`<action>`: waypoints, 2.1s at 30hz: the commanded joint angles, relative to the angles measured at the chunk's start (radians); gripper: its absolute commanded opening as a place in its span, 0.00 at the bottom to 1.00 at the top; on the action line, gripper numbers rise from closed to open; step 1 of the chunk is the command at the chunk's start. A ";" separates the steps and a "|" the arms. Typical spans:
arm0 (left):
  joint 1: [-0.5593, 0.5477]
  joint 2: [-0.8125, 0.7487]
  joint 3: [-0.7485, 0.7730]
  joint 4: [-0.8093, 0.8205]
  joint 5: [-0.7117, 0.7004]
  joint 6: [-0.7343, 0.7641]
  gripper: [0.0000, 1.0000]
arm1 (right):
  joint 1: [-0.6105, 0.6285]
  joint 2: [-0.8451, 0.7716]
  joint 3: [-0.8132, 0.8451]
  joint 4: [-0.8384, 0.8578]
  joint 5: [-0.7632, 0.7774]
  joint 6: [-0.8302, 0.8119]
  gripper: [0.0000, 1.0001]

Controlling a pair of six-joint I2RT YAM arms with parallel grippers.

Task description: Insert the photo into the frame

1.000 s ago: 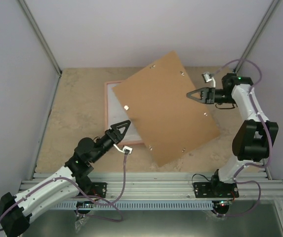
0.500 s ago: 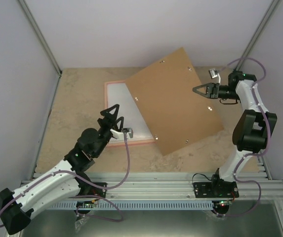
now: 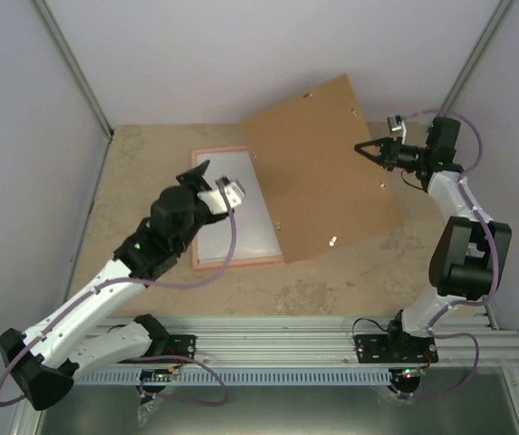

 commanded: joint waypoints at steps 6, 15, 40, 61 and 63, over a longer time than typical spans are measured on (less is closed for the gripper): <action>0.379 0.225 0.349 -0.355 0.270 -0.671 0.88 | 0.108 0.063 -0.171 0.946 0.122 0.709 0.01; 0.830 0.414 0.314 -0.370 0.734 -1.072 0.84 | 0.260 0.162 -0.218 1.077 0.309 0.831 0.00; 0.876 0.474 0.170 -0.212 0.700 -1.114 0.85 | 0.485 0.346 -0.243 1.036 0.666 0.825 0.01; 0.877 0.467 0.155 -0.210 0.697 -1.100 0.85 | 0.502 0.504 -0.217 1.112 0.650 0.749 0.01; 0.877 0.468 0.157 -0.210 0.697 -1.101 0.85 | 0.504 0.507 -0.201 1.093 0.652 0.734 0.01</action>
